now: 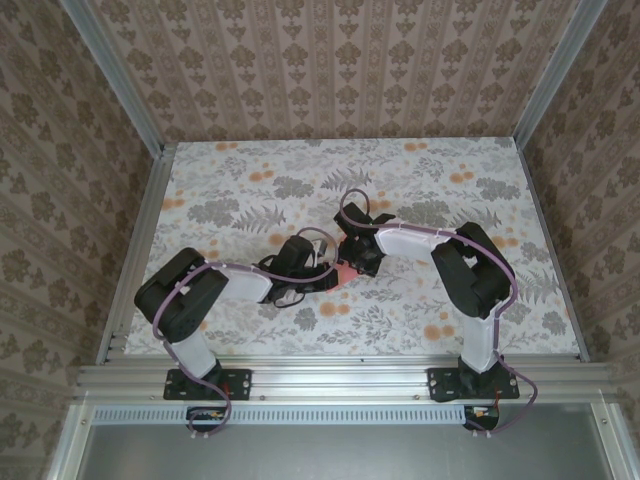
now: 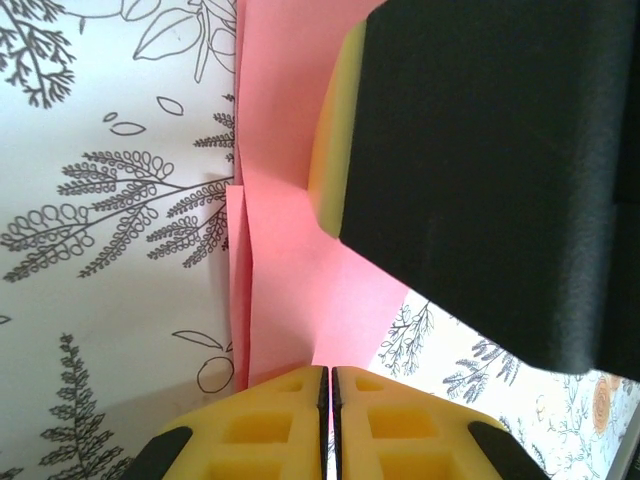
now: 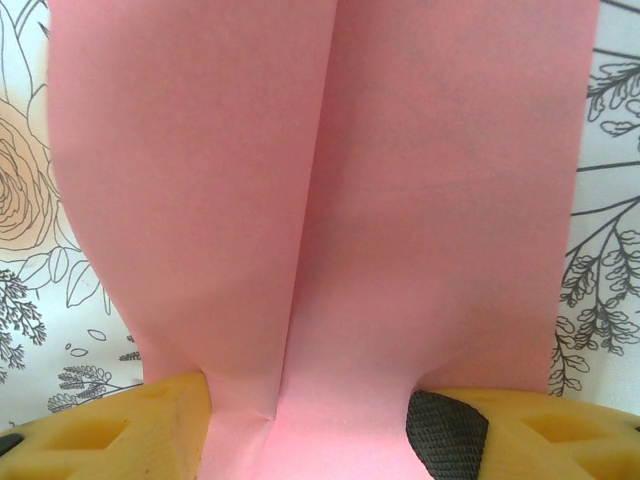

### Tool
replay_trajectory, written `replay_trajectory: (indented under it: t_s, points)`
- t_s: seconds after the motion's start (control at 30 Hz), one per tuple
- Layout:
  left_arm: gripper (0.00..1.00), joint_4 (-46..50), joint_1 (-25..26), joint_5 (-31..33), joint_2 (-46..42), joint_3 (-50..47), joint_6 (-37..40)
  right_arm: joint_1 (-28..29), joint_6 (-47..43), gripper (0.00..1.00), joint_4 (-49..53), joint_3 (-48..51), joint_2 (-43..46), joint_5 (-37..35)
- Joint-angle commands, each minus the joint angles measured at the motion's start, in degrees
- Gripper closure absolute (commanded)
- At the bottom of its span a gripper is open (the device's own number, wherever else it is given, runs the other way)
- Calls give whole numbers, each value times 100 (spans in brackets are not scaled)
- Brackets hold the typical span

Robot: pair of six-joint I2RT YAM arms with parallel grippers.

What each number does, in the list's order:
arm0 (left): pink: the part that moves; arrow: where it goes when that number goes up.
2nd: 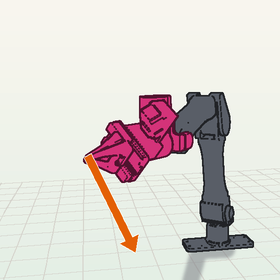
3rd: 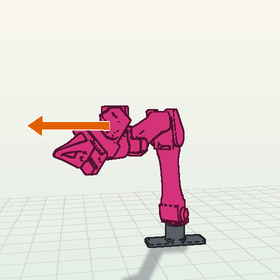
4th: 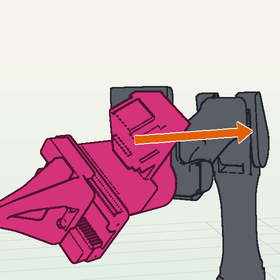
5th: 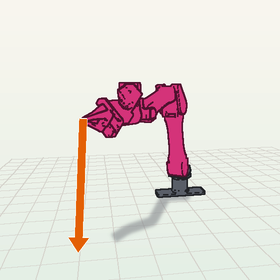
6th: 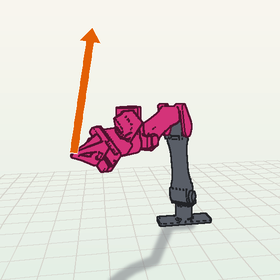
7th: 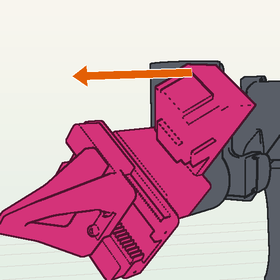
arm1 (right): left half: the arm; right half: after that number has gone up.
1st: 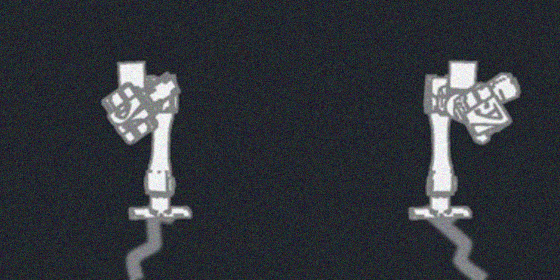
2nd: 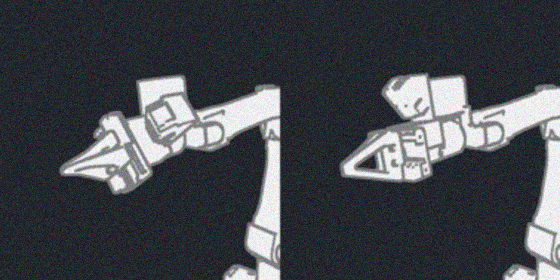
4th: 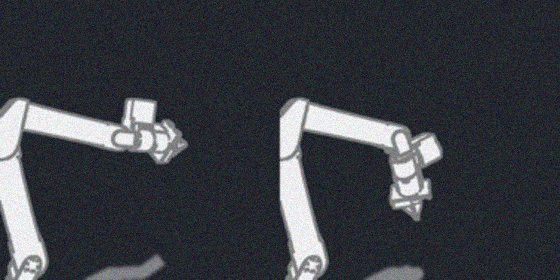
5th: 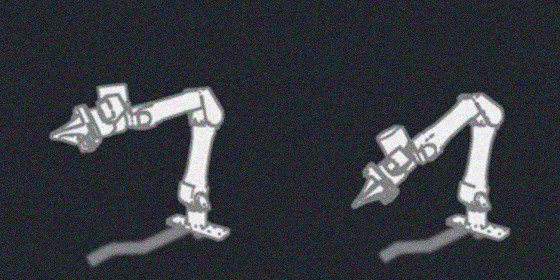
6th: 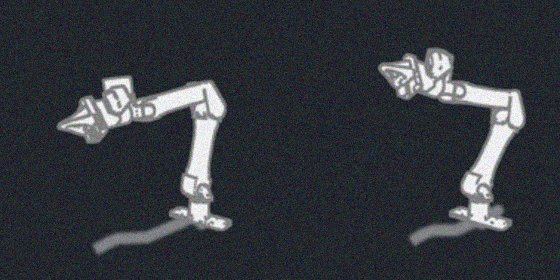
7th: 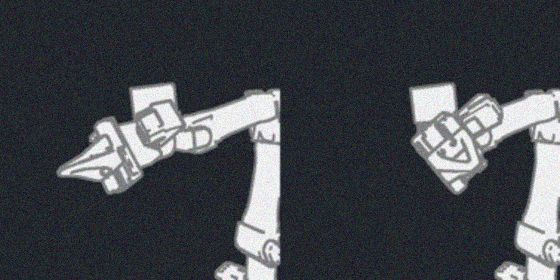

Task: Fold a paper plane with a square sheet of paper (pick it up from the middle)
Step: Fourth fold the wing at the center of the table.

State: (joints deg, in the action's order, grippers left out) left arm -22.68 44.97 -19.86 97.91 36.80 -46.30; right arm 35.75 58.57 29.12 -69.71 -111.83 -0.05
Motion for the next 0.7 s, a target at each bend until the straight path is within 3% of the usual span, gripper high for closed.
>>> replay_trajectory:
  t_s: [0.0,0.4,0.67]
  points:
    - [88,92,23,72,105,-105,148,-156,63,35,894,907,-1484,-839]
    - [90,398,46,180,134,-166,198,-169,-225,34,990,710,-777,-660]
    - [93,527,42,238,223,-232,114,-334,-656,33,643,476,247,15]
